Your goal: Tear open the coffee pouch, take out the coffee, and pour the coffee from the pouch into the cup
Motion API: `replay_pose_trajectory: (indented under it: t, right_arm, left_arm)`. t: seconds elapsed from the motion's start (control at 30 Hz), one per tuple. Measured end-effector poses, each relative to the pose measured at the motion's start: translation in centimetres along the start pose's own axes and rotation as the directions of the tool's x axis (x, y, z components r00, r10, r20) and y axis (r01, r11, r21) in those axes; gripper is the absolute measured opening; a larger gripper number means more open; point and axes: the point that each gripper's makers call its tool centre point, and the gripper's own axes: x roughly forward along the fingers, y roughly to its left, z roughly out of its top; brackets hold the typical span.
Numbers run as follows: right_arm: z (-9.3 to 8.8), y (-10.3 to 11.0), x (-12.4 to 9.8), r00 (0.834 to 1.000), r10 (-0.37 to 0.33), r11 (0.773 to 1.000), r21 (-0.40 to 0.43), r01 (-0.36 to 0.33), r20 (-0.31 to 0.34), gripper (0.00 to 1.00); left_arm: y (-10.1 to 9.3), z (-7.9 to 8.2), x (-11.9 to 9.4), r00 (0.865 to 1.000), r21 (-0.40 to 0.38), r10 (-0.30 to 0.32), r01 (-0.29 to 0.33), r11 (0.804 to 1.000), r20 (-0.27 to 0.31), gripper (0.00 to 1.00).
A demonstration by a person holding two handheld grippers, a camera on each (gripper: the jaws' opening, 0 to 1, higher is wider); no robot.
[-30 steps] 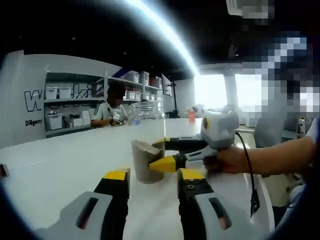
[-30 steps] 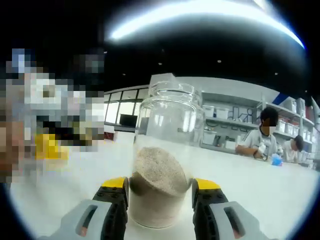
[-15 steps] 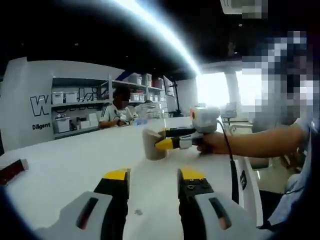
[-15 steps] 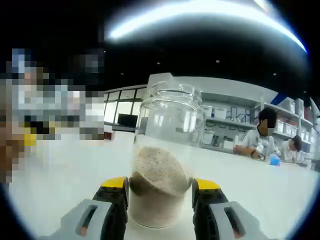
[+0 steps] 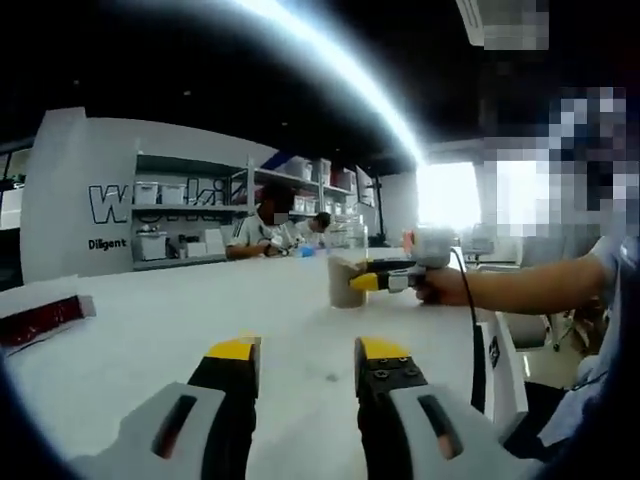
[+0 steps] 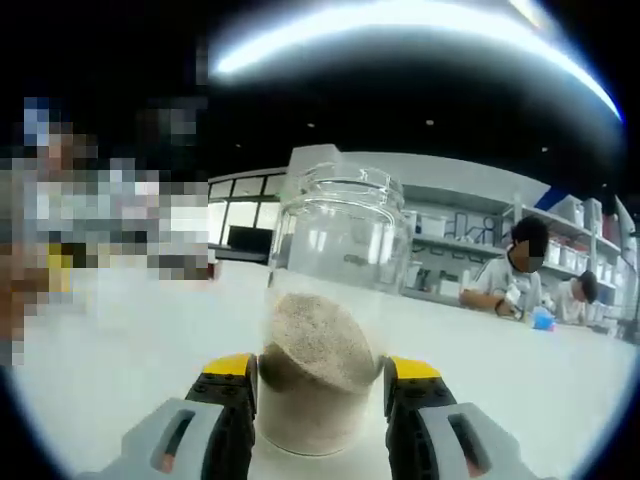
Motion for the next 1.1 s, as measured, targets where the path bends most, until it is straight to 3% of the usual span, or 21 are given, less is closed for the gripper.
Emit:
replay_pose_trajectory:
  t: [0.1,0.17,0.43,1.1]
  right_arm:
    - [0.0,-0.1,0.0,1.0,-0.006,1.0,-0.003,0.006,-0.001,0.51]
    - [0.0,-0.2,0.0,1.0,-0.013,1.0,-0.001,0.013,-0.002,0.51]
    - [0.0,-0.4,0.0,1.0,-0.026,1.0,0.0,0.026,-0.006,0.51]
    - [-0.3,-1.9,0.7,0.998,-0.059,0.998,-0.002,0.059,-0.012,0.51]
  left_arm:
    - [-0.2,-0.3,-0.4,0.999,-0.004,-0.034,0.034,0.999,0.014,0.4]
    - [-0.4,-0.9,-0.4,0.998,0.016,-0.057,0.057,0.998,-0.007,0.41]
    - [-1.2,-1.2,-0.6,0.998,0.081,-0.07,0.07,0.994,-0.01,0.43]
    - [-1.4,-1.3,-0.6,0.996,0.064,-0.086,0.087,0.994,-0.017,0.45]
